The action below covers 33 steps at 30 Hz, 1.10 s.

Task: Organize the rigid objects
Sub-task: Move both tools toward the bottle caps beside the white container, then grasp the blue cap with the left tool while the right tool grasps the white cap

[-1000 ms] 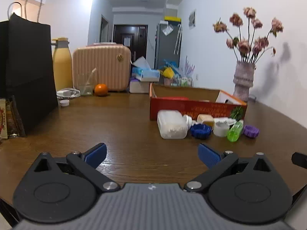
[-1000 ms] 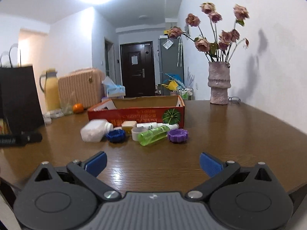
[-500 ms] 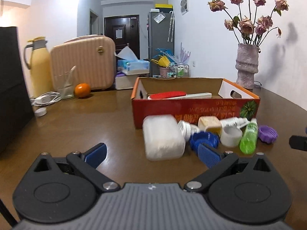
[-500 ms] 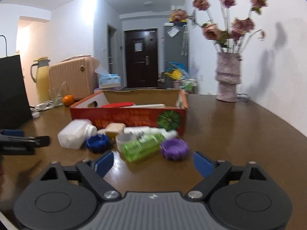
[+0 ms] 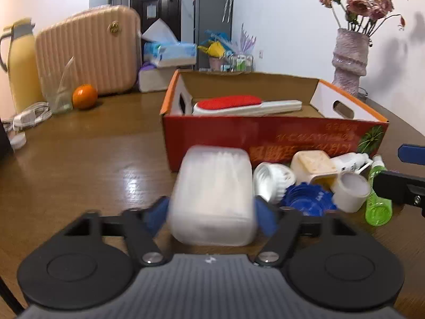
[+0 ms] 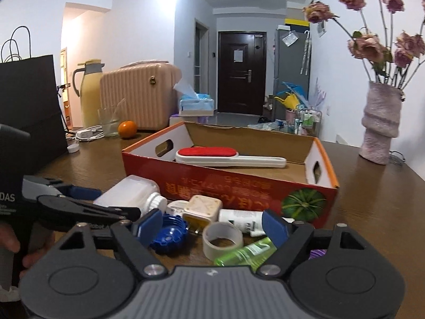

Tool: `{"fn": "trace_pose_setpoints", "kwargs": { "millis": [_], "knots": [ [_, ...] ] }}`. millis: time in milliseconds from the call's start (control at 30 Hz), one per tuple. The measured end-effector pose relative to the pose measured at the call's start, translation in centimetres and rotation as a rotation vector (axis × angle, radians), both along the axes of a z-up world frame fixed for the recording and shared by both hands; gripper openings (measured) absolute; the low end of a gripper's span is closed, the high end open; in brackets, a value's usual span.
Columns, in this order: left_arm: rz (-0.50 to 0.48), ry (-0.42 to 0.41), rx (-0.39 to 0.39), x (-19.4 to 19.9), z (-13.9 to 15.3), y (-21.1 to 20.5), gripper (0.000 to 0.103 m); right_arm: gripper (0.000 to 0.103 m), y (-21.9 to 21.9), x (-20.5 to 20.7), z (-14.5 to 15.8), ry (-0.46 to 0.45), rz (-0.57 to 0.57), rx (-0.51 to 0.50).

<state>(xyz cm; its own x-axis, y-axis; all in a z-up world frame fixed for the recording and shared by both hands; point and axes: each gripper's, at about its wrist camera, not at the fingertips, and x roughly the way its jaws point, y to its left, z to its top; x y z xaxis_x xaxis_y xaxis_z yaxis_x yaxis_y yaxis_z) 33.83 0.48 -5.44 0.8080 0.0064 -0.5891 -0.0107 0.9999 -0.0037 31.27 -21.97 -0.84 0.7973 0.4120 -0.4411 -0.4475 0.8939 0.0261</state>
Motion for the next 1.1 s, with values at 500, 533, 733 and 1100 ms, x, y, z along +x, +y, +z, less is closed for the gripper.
{"fn": "trace_pose_setpoints", "kwargs": {
  "millis": [500, 533, 733, 1100],
  "knots": [
    [0.055, -0.068, -0.039, -3.1, 1.0, 4.1, 0.084, 0.058, 6.9, 4.1, -1.1, 0.128, 0.079, 0.04],
    [0.058, -0.073, -0.039, -3.4, 1.1, 4.1, 0.084, 0.05, 7.5, 4.5, -1.3, 0.135, 0.073, 0.036],
    [0.072, -0.112, -0.022, -6.1, 2.0, 4.0, 0.085, 0.015, 9.3, 5.4, -2.5, 0.175, 0.058, 0.039],
    [-0.132, -0.094, -0.033, -5.2, 2.3, -3.6, 0.085, 0.015, -2.2, -1.8, -0.8, 0.169, -0.092, 0.196]
  ]
}}
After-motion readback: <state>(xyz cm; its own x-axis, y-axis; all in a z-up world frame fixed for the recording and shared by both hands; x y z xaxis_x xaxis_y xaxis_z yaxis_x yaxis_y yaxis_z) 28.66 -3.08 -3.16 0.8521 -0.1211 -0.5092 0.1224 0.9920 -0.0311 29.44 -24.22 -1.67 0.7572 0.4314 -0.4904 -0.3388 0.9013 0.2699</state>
